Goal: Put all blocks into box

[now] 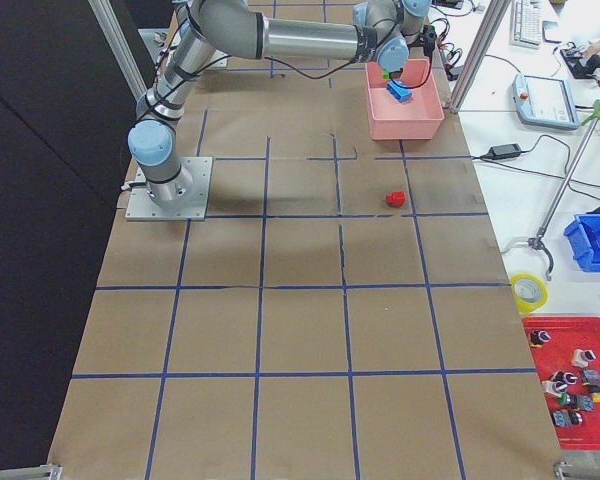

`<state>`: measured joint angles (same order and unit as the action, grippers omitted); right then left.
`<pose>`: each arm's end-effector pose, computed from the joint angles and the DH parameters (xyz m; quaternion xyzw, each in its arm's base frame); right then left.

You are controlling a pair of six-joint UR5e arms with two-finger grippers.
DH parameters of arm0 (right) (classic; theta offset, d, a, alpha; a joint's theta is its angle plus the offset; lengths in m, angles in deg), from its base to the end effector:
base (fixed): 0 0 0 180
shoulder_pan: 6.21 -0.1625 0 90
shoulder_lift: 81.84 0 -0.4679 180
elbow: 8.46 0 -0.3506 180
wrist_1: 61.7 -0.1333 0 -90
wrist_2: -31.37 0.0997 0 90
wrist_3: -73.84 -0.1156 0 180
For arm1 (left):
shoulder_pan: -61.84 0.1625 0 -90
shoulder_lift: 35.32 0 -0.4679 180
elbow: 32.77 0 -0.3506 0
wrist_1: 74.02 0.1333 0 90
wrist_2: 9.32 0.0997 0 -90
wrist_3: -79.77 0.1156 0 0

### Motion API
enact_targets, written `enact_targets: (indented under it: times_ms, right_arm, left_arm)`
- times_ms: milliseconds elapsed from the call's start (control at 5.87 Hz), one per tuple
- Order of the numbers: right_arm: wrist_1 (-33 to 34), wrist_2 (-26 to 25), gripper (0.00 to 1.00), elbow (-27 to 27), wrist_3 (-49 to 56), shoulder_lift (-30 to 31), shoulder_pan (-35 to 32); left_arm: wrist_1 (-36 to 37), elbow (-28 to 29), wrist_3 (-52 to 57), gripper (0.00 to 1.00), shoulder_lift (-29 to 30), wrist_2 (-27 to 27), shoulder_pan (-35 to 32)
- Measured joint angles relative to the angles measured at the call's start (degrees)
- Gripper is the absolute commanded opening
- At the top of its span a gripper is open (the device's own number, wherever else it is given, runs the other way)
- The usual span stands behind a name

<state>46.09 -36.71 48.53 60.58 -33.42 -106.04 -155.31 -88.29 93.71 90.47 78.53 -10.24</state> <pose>0.3058 -0.7313 0.3704 0.0140 0.9786 -0.0394 0.2015 0.0961 -0.7444 0.4323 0.0334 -0.9972 0.0672 0.0003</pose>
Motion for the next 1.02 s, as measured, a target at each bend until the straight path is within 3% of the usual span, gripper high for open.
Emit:
enact_targets:
  times_ms: [170,341,681,1022]
  right_arm:
    - [2.36,-0.08,0.98,-2.18,-1.03,-2.42,-1.12]
    - [3.70,-0.41,0.99,-2.76,-1.65,-3.29,-1.56]
    - [4.54,-1.13,0.99,-2.83,-0.57,-3.19,-1.68]
    - [3.31,-6.63,0.99,-2.07,2.86,-0.80,-0.47]
  left_arm:
    - [0.34,0.18,1.53,1.00,0.76,1.67,2.66]
    - [0.97,0.16,1.38,1.00,1.55,2.36,4.31]
    - [1.44,-2.13,-14.02,1.00,2.12,2.63,5.26]
    - [2.79,-7.61,-27.13,1.00,1.78,2.36,5.46]
